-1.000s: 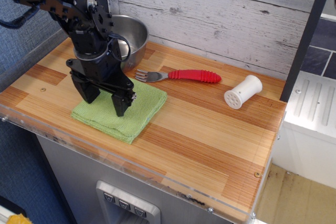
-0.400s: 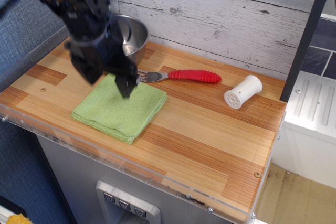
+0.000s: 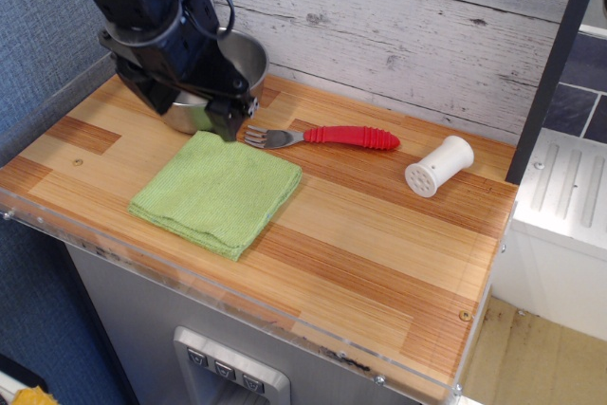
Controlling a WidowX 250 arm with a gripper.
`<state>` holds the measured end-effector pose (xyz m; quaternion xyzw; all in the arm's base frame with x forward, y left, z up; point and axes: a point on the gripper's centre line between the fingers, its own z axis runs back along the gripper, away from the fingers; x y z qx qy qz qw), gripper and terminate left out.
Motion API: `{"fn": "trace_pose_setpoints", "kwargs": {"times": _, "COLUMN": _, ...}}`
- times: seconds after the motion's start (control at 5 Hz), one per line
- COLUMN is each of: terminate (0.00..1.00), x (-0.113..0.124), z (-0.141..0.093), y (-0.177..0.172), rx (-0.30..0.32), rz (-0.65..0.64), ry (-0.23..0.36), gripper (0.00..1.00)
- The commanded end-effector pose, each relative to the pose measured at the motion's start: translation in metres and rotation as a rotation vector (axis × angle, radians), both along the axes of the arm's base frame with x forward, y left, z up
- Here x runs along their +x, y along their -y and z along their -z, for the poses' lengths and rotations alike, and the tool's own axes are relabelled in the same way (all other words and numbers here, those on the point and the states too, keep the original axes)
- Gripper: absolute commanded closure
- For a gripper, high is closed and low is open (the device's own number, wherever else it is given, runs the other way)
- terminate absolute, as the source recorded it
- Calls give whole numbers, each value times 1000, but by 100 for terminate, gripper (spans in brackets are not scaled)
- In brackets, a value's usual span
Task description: Put the napkin to the left hand side of the table under the pot and the fork.
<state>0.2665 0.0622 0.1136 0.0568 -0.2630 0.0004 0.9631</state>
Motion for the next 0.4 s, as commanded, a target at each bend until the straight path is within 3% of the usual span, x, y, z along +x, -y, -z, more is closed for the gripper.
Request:
{"fn": "trace_pose_setpoints", "kwargs": {"times": 0.0, "terminate": 0, "x": -2, "z": -8, "y": 1, "rx": 8, "rz": 3, "ry": 30, "gripper": 0}}
{"fn": "trace_pose_setpoints", "kwargs": {"times": 0.2, "terminate": 100, "x": -2, "z": -8, "y": 1, "rx": 8, "rz": 3, "ry": 30, "gripper": 0}}
